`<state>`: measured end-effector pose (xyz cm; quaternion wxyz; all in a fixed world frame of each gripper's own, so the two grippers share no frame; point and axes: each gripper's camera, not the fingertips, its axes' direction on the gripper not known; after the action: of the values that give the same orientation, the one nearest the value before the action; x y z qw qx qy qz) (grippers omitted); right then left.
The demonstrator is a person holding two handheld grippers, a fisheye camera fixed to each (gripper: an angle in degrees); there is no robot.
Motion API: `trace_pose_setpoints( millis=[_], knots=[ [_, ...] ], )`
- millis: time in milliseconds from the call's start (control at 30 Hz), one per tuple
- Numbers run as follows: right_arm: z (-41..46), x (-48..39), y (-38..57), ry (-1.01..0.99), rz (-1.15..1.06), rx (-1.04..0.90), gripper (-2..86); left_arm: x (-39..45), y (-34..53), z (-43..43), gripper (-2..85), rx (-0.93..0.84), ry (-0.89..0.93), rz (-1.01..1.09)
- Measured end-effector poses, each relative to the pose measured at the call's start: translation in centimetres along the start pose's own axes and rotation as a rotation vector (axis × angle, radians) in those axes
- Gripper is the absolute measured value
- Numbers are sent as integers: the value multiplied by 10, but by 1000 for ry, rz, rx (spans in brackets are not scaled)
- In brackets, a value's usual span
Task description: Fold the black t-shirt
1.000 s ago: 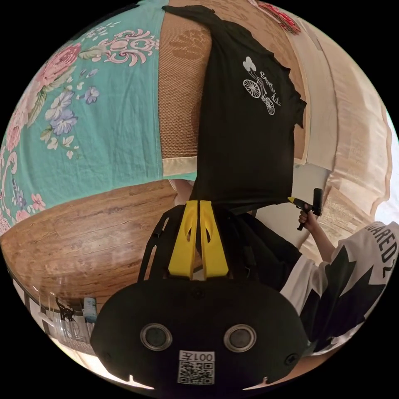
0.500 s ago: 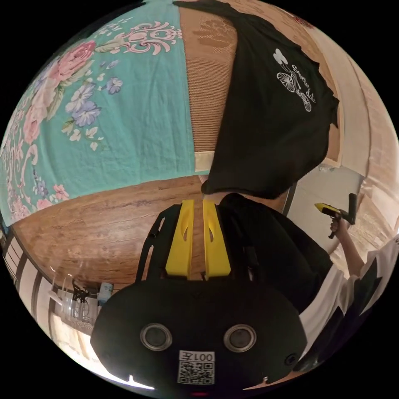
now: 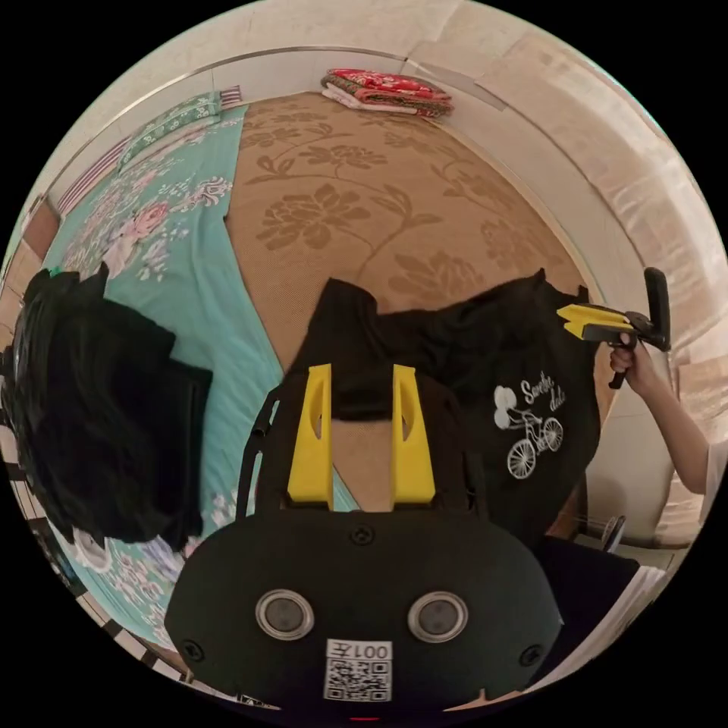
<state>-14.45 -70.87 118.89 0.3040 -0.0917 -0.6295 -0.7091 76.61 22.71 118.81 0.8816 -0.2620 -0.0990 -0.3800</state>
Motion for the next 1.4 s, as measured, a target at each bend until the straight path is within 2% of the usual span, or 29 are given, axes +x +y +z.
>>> trace_pose_setpoints(
  millis=[100,233,333,433,533,667,833,933,1167,1400],
  knots=[
    [32,0,-13,-7,71,11,106,-30,-43,21,86,-34,115,12],
    [54,0,-19,-4,145,21,68,-49,-73,49,88,-114,122,30],
    [56,7,-21,-30,178,56,25,-56,-80,55,77,-99,150,-3],
    [41,22,-23,-139,199,151,13,-58,-77,47,49,-61,232,3],
    [23,44,-26,-245,243,264,8,-54,-75,42,57,-33,298,8],
    [20,66,-46,-222,243,274,5,-49,-88,51,61,-80,218,33],
    [29,66,-74,-178,164,209,4,-43,-105,46,-1,-57,164,51],
    [31,63,-76,-152,135,193,4,-49,-107,31,-7,-5,163,9],
    [35,74,-73,-161,142,212,4,-88,-92,-9,-9,141,31,-175],
    [58,75,-100,-65,116,201,4,-114,-100,-6,-9,161,6,-230]
  ],
)
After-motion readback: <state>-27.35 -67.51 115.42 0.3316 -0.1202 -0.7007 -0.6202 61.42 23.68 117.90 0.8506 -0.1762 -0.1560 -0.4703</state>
